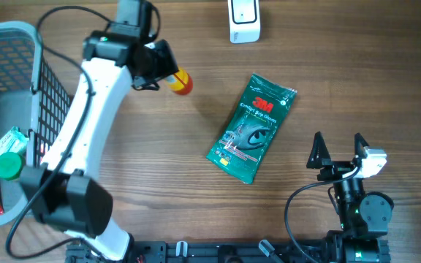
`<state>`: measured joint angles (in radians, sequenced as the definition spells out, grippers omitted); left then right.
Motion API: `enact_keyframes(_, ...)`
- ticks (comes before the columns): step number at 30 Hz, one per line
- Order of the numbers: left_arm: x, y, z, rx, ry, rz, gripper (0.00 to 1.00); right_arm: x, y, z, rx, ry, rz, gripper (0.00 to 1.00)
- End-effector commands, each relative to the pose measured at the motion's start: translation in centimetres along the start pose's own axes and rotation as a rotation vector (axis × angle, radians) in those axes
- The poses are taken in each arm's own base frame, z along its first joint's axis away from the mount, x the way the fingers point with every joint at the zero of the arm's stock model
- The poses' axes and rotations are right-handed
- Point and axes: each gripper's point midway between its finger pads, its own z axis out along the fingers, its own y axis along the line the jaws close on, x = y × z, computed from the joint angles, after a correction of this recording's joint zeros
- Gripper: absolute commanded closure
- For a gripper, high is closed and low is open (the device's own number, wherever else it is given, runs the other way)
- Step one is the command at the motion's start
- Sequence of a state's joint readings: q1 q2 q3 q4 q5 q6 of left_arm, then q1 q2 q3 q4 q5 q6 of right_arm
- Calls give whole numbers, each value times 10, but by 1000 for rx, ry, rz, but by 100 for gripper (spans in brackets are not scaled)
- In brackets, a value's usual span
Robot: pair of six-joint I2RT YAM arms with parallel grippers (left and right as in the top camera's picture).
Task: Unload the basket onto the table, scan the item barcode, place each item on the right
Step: 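Carry the orange bottle out and set it beside the 3M pack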
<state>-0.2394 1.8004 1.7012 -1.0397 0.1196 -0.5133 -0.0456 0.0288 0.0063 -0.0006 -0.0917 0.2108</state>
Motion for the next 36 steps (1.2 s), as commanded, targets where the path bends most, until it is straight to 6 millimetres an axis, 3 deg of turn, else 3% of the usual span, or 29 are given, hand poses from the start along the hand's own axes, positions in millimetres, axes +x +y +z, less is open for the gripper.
enact_keyframes(1,7,-10,16,-51,2,61,53,-1,-2,0,13,-4,-1,0)
enact_keyframes(10,47,-39,35,-120,39,231,52,-1,-2,0,14,-4,-1,0)
enact_keyframes(18,84,-45,62,-212,112,318,51,-1,-2,0,14,-4,-1,0)
enact_keyframes(27,87,-58,67,-198,83,349,46,-1,-2,0,14,-4,-1,0)
enact_keyframes(29,86,-58,66,-200,78,350,35,-1,-2,0,14,-4,-1,0)
enact_keyframes(31,83,-60,60,-191,63,349,14,-1,-2,0,14,-4,-1,0)
enact_keyframes(33,76,-68,46,-162,30,349,0,-1,-2,0,14,-4,-1,0)
enact_keyframes(36,50,-82,7,-137,-92,372,0,-1,-2,0,14,-4,-1,0)
